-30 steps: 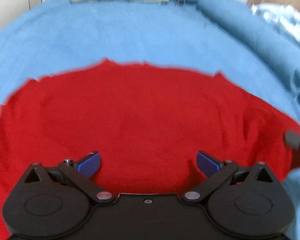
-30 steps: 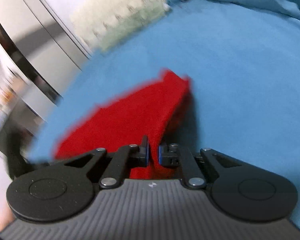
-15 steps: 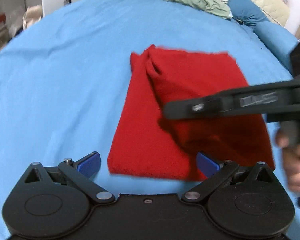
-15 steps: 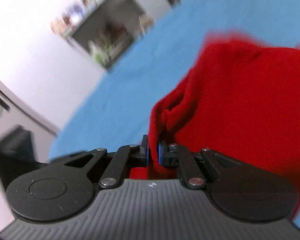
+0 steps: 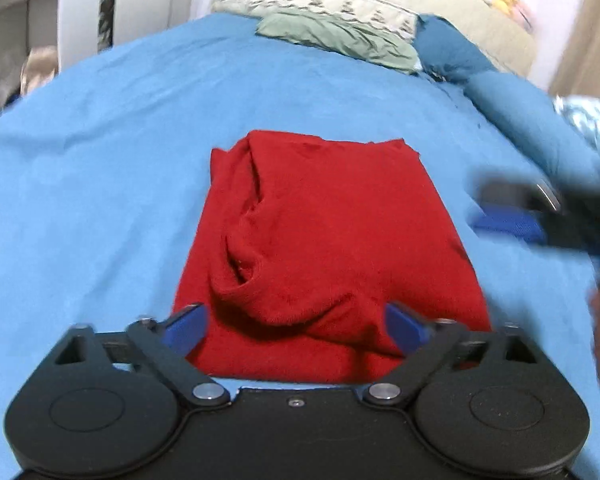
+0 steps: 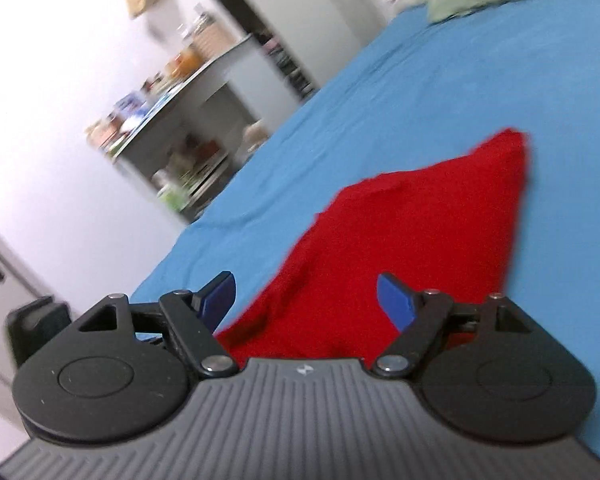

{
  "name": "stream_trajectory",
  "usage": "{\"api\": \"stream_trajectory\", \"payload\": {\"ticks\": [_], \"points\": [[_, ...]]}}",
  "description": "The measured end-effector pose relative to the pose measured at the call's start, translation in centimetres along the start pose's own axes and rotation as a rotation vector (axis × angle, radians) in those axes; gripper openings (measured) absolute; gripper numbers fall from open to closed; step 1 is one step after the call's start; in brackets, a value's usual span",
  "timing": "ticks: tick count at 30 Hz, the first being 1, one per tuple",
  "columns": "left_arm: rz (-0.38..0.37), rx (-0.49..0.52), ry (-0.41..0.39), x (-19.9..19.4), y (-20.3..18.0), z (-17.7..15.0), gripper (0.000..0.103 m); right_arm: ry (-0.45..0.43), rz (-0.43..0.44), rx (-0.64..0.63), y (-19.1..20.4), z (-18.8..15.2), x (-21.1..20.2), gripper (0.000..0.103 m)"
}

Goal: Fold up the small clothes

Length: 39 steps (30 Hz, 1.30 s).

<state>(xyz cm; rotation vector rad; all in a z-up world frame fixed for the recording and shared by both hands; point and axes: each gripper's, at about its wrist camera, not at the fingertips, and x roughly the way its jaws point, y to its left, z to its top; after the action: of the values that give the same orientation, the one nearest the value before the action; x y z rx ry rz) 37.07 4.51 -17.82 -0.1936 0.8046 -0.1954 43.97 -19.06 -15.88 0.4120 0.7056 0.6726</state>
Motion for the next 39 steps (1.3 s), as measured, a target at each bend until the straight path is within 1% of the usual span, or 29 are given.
{"api": "stream_trajectory", "payload": {"ticks": [2,4,5,6,7,8,9,12,15,17,18,21,23,25,26,28,31,34,36,37,38,39], "points": [[-0.026,-0.072,-0.005,0.5,0.8,0.2,0.085,-0.016,-0.053,0.004,-0.3,-1.5,-1.6,0.094],[-0.045,-0.134,-0.031,0.4,1.2,0.4,0.077,-0.028,-0.119,-0.006,-0.7,-3.5,-3.2,0.094],[-0.048,-0.156,-0.041,0.4,1.5,0.6,0.07,-0.031,-0.15,-0.012,-0.7,-4.3,-3.6,0.094],[-0.047,-0.172,-0.048,0.2,1.3,0.7,0.059,-0.031,-0.183,-0.02,-0.6,-5.4,-3.7,0.094],[-0.044,-0.186,-0.052,0.2,1.5,0.9,0.052,-0.034,-0.212,-0.029,-0.8,-6.2,-4.1,0.094],[-0.039,-0.199,-0.046,0.4,1.6,1.2,0.035,-0.036,-0.238,-0.042,-0.9,-7.1,-4.5,0.094],[-0.042,-0.204,-0.037,0.5,1.9,1.7,0.006,-0.031,-0.269,-0.065,-0.9,-7.9,-4.5,0.094],[-0.043,-0.195,-0.05,0.1,1.7,2.1,0.008,0.007,-0.357,-0.145,0.0,-10.0,-3.2,0.094],[-0.035,-0.165,-0.078,-0.6,1.1,2.3,0.008,-0.003,-0.393,-0.206,0.9,-11.6,-2.2,0.094],[-0.039,-0.161,-0.101,-1.1,1.2,2.5,0.008,-0.034,-0.413,-0.214,1.2,-11.8,-1.7,0.094],[-0.038,-0.162,-0.11,-1.3,1.2,2.5,0.007,-0.032,-0.422,-0.211,1.0,-11.6,-1.2,0.093],[-0.043,-0.165,-0.15,-2.3,1.4,3.0,0.007,-0.012,-0.482,-0.218,0.6,-11.3,0.2,0.092],[-0.04,-0.157,-0.177,-2.8,1.5,3.1,0.007,-0.013,-0.491,-0.225,0.5,-11.3,0.3,0.092],[-0.029,-0.14,-0.177,-2.8,1.4,3.2,0.007,0.011,-0.497,-0.264,0.9,-11.3,0.3,0.092],[-0.029,-0.138,-0.177,-3.0,1.4,3.1,0.007,0.017,-0.486,-0.278,1.1,-11.5,0.2,0.092],[-0.044,-0.146,-0.181,-3.1,1.4,3.2,0.007,0.017,-0.469,-0.271,1.2,-11.6,0.0,0.093],[-0.07,-0.163,-0.204,-3.6,1.2,3.6,0.007,0.018,-0.475,-0.276,1.1,-11.8,0.5,0.093],[-0.071,-0.144,-0.234,-4.3,0.7,4.2,0.007,0.013,-0.495,-0.317,1.5,-12.0,1.1,0.093],[-0.066,-0.132,-0.25,-4.8,0.7,4.5,0.007,-0.006,-0.526,-0.328,1.5,-12.1,1.2,0.09],[-0.062,-0.129,-0.255,-5.0,0.9,4.5,0.007,-0.023,-0.552,-0.313,1.3,-11.9,0.9,0.087],[-0.057,-0.126,-0.258,-5.3,1.1,4.3,0.007,-0.041,-0.583,-0.298,1.2,-11.7,0.3,0.079],[-0.048,-0.118,-0.258,-5.6,1.3,3.9,0.007,-0.056,-0.599,-0.298,1.2,-11.5,-0.3,0.078]]}}
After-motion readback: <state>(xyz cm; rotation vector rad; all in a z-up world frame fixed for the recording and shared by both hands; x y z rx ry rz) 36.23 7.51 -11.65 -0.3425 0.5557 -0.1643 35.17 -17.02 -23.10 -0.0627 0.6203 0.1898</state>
